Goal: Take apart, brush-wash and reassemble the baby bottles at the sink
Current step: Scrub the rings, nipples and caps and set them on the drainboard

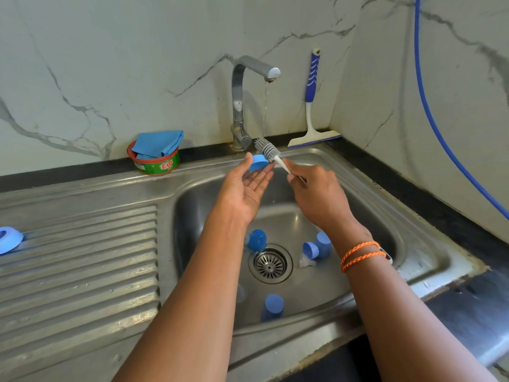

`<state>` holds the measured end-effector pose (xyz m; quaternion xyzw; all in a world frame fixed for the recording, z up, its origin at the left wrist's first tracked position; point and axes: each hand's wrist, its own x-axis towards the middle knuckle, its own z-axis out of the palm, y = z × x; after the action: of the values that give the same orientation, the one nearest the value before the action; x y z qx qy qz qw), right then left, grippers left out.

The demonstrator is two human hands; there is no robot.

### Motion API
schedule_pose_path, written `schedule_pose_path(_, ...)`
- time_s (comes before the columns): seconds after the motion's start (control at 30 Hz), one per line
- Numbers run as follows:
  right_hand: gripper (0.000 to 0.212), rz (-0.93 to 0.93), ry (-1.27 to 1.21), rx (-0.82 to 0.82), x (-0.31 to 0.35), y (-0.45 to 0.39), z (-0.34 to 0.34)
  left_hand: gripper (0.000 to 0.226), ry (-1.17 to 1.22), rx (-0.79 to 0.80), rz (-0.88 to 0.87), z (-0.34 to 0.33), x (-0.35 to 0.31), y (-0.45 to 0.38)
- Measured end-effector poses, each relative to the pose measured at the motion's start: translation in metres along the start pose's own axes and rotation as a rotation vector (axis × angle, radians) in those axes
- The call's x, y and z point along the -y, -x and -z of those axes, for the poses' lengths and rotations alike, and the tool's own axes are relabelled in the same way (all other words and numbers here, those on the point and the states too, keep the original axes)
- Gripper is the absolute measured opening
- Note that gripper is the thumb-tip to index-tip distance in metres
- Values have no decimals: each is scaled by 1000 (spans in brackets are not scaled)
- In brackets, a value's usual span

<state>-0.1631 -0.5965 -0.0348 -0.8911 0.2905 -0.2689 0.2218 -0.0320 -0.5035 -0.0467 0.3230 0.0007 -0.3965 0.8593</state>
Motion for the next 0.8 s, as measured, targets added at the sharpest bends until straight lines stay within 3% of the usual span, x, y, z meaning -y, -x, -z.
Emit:
schedule_pose_path(0.2, 41, 33, -69, -11, 2, 1, 2, 36, -37, -93, -45, 6, -3, -6)
schedule_pose_path(0.4, 22, -25, -2, -1, -4, 2, -2, 27, 29, -149, -85, 6, -3, -4)
schedule_pose_path(0.6, 38, 8, -10, -33, 4, 4, -2, 17, -24, -143, -53, 4, 4, -4)
schedule_pose_path(0.8, 37, -82, 71, -41, 0, 3, 7, 28, -22, -124, -47, 0, 9, -8)
